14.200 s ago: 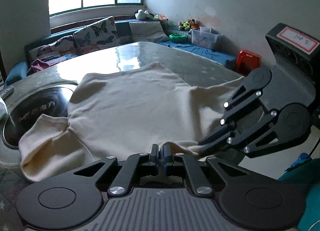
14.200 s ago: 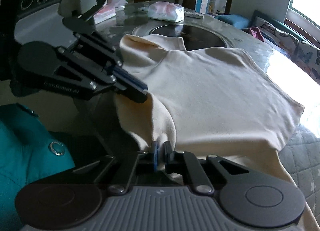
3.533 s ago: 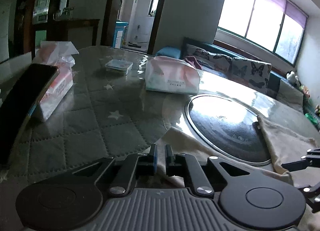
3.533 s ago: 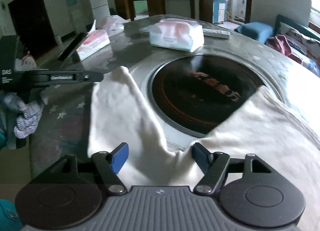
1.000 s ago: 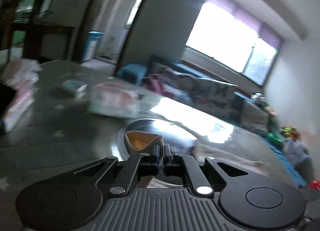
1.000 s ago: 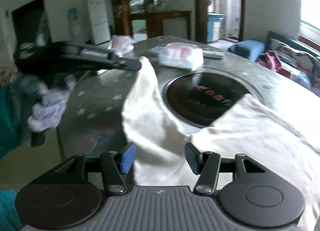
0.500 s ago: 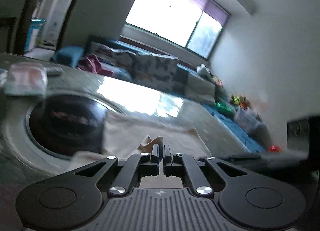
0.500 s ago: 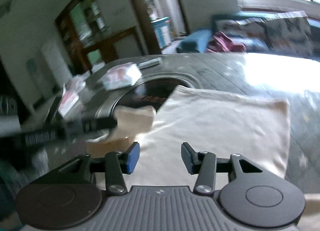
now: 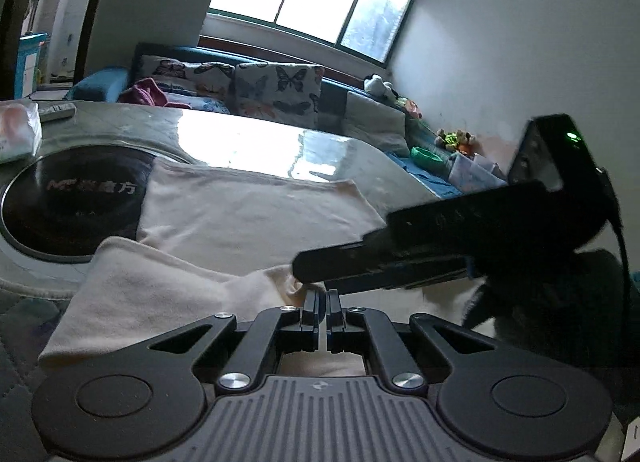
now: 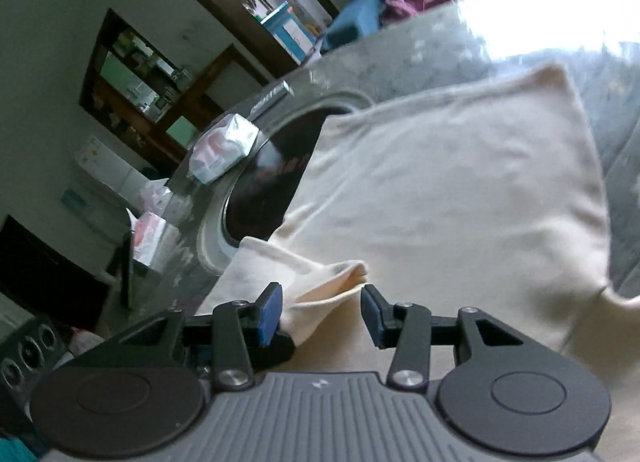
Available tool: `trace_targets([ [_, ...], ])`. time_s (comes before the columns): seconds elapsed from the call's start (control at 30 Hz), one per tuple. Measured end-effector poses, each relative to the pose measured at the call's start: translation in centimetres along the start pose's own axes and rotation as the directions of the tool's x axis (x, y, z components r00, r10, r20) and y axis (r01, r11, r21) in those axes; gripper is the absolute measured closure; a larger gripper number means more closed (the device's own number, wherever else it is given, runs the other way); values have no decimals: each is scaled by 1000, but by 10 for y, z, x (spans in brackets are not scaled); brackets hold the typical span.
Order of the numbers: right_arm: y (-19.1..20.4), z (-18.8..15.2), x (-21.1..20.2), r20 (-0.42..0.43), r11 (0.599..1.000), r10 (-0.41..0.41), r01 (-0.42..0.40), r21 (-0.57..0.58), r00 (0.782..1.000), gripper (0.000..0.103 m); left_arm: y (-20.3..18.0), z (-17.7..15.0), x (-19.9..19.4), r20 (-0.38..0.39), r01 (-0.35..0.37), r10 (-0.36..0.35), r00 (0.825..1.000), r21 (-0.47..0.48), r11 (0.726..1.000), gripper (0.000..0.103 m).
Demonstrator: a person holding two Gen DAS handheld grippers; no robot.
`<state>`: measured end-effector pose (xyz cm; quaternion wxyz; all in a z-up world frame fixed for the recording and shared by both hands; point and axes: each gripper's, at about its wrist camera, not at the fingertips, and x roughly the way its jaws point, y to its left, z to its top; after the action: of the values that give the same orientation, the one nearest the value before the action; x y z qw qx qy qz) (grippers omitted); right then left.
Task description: Fold clothes
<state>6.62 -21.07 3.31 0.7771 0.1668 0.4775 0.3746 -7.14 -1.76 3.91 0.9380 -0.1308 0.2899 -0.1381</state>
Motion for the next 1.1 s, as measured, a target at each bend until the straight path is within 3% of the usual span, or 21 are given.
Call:
trace_targets([
  [0.23, -9, -3, 19, -69, 990, 47, -37, 137, 996, 58, -4, -4, 0, 2, 12, -12, 1000, 27, 1000, 100],
  [0.43, -12, -4, 24, -76, 978, 76, -60, 200, 994, 62, -7, -6, 0, -3, 25, -25, 1000, 54, 998, 100],
  [0.6, -16, -2, 30, -67, 971, 85, -67, 231, 994, 94, -7, -8, 0, -25, 43, -41, 999, 74, 996, 99],
  [0.67, -13, -1, 28, -53, 978, 62, -50, 202, 997, 96, -5, -8, -4, -27, 47, -45, 999, 86, 995, 98],
  [0.87, 13, 12, 8, 23, 997, 43, -44, 68, 999, 97, 12, -13, -23, 16, -74, 73, 997, 126, 989, 95],
  [0.97, 28, 23, -4, 66, 999, 42, -42, 3, 997, 97, 24, -18, -32, 43, -168, 163, 986, 133, 977, 88],
  [1.1, 43, 35, -16, 100, 998, 37, -32, -56, 994, 97, 36, -27, -40, 64, -265, 259, 964, 130, 955, 88],
])
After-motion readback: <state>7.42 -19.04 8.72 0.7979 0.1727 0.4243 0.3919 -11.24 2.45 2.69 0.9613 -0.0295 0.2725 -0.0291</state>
